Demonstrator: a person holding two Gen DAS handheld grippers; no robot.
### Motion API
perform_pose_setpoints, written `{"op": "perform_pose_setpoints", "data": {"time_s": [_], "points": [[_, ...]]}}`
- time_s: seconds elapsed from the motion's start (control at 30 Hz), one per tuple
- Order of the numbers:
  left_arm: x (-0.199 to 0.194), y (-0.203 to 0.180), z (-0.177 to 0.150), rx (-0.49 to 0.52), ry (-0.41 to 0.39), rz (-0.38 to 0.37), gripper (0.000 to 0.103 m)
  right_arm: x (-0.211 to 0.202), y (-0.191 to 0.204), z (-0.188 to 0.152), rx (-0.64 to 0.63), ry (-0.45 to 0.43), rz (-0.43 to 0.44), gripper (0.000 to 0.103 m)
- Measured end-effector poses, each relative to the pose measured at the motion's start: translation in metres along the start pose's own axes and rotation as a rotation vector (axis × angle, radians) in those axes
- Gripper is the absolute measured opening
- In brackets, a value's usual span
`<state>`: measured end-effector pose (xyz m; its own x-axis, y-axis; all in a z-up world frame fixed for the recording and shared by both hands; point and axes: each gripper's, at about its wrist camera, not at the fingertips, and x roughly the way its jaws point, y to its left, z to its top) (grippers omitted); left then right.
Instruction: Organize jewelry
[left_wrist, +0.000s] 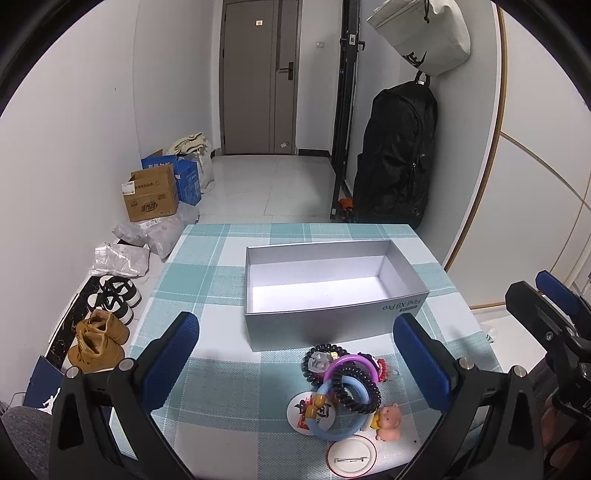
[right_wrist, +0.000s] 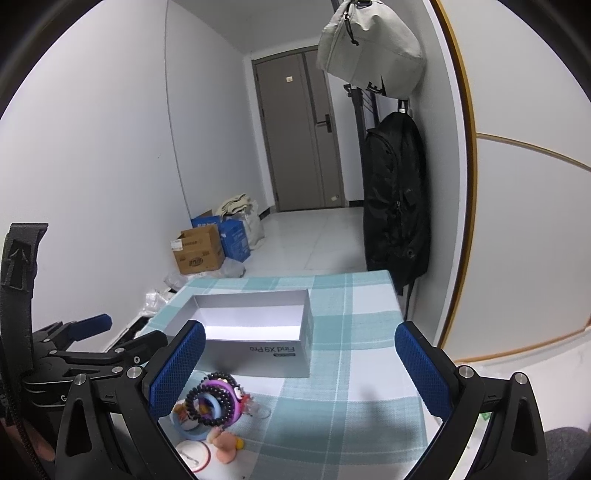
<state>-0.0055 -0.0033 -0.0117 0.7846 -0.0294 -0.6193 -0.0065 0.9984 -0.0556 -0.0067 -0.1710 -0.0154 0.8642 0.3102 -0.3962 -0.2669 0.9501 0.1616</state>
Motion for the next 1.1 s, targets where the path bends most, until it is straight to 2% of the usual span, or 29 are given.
{"op": "perform_pose_setpoints", "data": {"time_s": [0.43, 0.7, 1.1], "points": [[0.004, -0.002, -0.002, 0.016, 0.018, 0.006, 0.102, 0.001, 0.006, -0.003, -0.018, 0.001, 0.009, 0.103], [0.005, -0.005, -0.004, 0.039, 0.001, 0.043, 0.102, 0.001, 0.009, -0.004, -0.029, -0.003, -0.004, 0.103], [0.004, -0.006, -0.004, 0.046, 0.000, 0.024, 0.102, 0.000, 0.009, -0.004, -0.026, -0.004, 0.003, 0.103]]}}
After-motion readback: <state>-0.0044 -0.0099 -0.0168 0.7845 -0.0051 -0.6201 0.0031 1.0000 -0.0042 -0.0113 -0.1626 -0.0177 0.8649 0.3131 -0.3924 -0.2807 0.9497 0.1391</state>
